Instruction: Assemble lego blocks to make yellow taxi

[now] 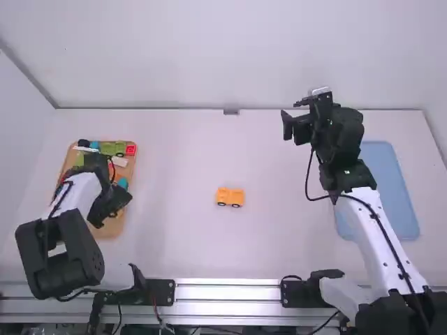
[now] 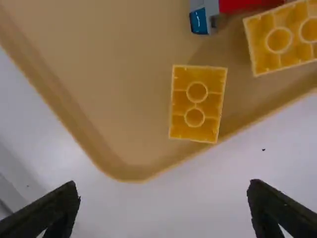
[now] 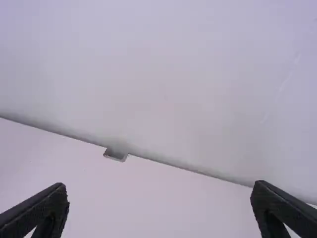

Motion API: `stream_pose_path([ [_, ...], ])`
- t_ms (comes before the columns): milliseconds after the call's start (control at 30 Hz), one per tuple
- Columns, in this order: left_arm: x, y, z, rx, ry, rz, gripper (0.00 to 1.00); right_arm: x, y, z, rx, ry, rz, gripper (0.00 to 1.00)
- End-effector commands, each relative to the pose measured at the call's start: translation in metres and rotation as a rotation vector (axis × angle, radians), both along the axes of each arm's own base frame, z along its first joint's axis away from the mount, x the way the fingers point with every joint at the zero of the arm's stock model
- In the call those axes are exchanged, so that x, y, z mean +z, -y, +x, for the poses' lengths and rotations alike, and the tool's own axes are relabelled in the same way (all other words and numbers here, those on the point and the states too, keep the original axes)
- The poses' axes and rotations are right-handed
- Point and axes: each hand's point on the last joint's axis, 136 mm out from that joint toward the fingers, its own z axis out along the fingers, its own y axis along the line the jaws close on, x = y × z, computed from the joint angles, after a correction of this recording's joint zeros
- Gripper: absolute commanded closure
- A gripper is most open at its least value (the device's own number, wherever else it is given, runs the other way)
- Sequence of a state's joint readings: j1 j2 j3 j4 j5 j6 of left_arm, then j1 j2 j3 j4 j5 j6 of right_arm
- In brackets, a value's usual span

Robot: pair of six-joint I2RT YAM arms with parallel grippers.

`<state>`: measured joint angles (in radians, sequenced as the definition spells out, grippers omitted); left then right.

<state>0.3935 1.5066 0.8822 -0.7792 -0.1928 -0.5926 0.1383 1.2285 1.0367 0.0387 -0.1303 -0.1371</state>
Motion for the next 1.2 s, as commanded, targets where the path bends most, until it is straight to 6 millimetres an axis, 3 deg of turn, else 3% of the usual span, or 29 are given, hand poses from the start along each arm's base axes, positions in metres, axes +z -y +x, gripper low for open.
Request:
stream_pose_path([
  [0, -0.007, -0.001, -0.004, -0.027, -0.019, -0.032, 0.11, 0.014, -0.007, 0.001, 0.017, 0.028, 0.007, 0.02],
  [167, -0.016, -0.006, -0.004, -0.016, -0.002, -0.103, 0.18, 0.014, -0.007, 0.001, 0.018, 0.031, 0.007, 0.02],
  [267, -0.021, -0.006, -0.001, -0.035, 0.015, -0.134, 0.28, 0.014, -0.007, 0.001, 0.018, 0.031, 0.008, 0.02],
  [567, -0.034, -0.009, 0.007, -0.046, 0.051, -0.103, 0.28, 0.015, -0.014, -0.001, 0.035, 0.033, 0.007, 0.02],
  [700, -0.042, -0.007, 0.001, -0.045, 0.039, -0.105, 0.32, 0.017, -0.018, -0.002, 0.046, 0.042, 0.006, 0.02],
  [1167, -0.053, -0.012, 0.009, -0.072, 0.099, -0.071, 0.39, 0.021, -0.026, -0.002, 0.063, 0.059, 0.017, 0.02],
])
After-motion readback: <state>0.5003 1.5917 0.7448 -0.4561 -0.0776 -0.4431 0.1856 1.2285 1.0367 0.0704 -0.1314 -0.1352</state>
